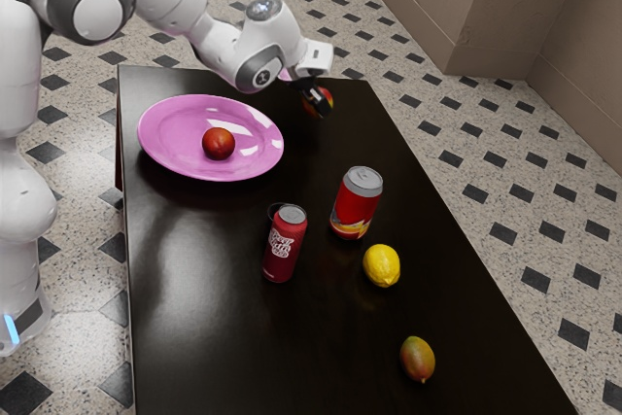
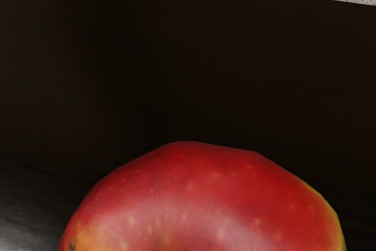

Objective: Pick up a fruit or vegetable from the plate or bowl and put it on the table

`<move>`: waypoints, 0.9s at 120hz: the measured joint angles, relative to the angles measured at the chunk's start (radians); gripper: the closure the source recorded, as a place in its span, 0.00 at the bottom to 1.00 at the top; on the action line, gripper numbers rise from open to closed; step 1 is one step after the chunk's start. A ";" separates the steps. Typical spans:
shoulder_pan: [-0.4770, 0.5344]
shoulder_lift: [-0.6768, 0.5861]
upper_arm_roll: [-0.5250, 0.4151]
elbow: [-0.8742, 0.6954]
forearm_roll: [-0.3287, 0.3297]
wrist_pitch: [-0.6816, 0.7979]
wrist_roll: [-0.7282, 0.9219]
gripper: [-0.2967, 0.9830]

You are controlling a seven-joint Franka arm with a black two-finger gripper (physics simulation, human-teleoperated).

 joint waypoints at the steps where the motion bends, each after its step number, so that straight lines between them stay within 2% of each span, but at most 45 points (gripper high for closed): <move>1: 0.000 0.000 0.000 0.000 0.000 0.001 0.000 0.49; 28: -0.001 0.037 0.001 0.003 0.001 0.042 0.006 0.49; 46: -0.001 0.037 0.008 0.003 0.004 0.056 0.014 0.35; 66: -0.001 0.023 0.010 0.031 0.005 0.032 0.021 0.28; 74: 0.001 -0.004 0.013 0.174 0.005 -0.126 0.024 0.27; 81: 0.003 -0.030 0.031 0.334 0.002 -0.367 0.025 0.26; 88: -0.001 -0.119 0.040 0.428 -0.001 -0.645 0.024 0.26; 99: -0.034 -0.318 0.042 0.436 -0.001 -1.057 0.017 0.25; 108: -0.082 -0.465 0.023 0.361 -0.007 -1.298 0.003 0.25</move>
